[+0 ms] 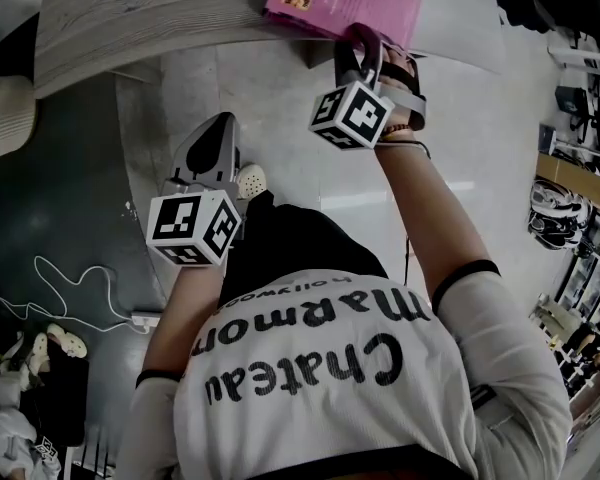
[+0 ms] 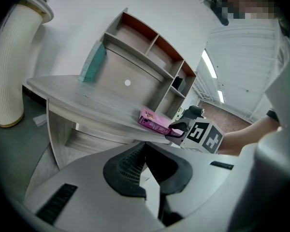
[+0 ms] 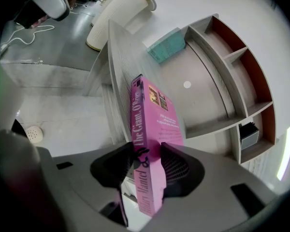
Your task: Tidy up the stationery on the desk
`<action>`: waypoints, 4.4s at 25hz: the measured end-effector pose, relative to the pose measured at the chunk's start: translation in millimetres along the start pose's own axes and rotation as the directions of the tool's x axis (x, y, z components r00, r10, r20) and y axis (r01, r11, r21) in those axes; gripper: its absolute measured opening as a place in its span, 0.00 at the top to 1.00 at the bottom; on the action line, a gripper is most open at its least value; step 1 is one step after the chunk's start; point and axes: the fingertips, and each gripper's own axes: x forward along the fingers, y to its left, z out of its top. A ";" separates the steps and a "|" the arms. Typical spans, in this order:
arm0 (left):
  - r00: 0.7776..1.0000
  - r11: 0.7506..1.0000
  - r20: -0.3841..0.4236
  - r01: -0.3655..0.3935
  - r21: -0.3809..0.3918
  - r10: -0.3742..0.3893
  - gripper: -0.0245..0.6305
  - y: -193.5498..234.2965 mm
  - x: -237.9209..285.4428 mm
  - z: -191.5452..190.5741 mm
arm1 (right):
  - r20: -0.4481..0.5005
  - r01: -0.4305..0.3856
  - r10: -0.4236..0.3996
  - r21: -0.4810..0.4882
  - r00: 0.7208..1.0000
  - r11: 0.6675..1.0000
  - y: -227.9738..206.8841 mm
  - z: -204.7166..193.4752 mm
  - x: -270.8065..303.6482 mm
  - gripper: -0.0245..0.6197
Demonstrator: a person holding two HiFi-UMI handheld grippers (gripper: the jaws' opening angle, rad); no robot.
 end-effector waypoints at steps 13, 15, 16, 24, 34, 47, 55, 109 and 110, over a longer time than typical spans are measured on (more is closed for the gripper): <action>1.000 1.000 0.021 0.004 0.005 -0.004 0.94 -1.4 -3.9 13.2 | -0.003 0.001 -0.001 -0.002 1.000 1.000 -12.0 5.0 -9.6 0.70; 1.000 1.000 0.025 0.007 0.006 -0.007 0.94 -2.6 -3.9 16.4 | -0.007 -0.004 0.004 0.003 1.000 1.000 -15.0 6.5 -10.9 0.71; 1.000 1.000 0.026 0.008 0.007 -0.008 0.94 -2.8 -4.2 17.3 | -0.009 -0.007 0.007 0.008 1.000 1.000 -16.0 7.4 -11.6 0.71; 0.999 1.000 0.040 0.014 0.013 -0.015 0.94 -8.8 -7.0 26.5 | -0.012 -0.020 0.021 0.041 1.000 0.999 -30.9 7.9 -20.4 0.73; 0.998 1.000 0.068 -0.005 0.007 0.005 0.94 -9.6 -8.8 39.8 | 0.003 -0.037 0.037 0.067 0.999 0.997 -48.7 7.5 -28.8 0.74; 0.986 0.999 0.160 -0.050 0.021 0.046 0.94 -7.8 -21.7 95.6 | 0.148 0.014 -0.032 0.122 0.988 0.992 -104.4 57.5 -58.3 0.74; 0.955 0.994 0.286 -0.099 0.048 0.081 0.94 -6.8 -28.1 156.6 | 0.341 0.013 -0.090 0.223 0.936 0.975 -143.0 119.2 -89.2 0.74; 0.898 0.948 0.328 -0.317 0.018 0.294 0.94 229.2 -0.1 340.0 | 0.652 -0.368 -0.050 0.489 0.757 0.791 -163.8 385.6 68.6 0.74; 0.903 0.950 0.318 -0.312 0.021 0.289 0.94 234.3 0.7 339.5 | 0.648 -0.371 -0.057 0.504 0.759 0.780 -162.2 387.5 71.0 0.74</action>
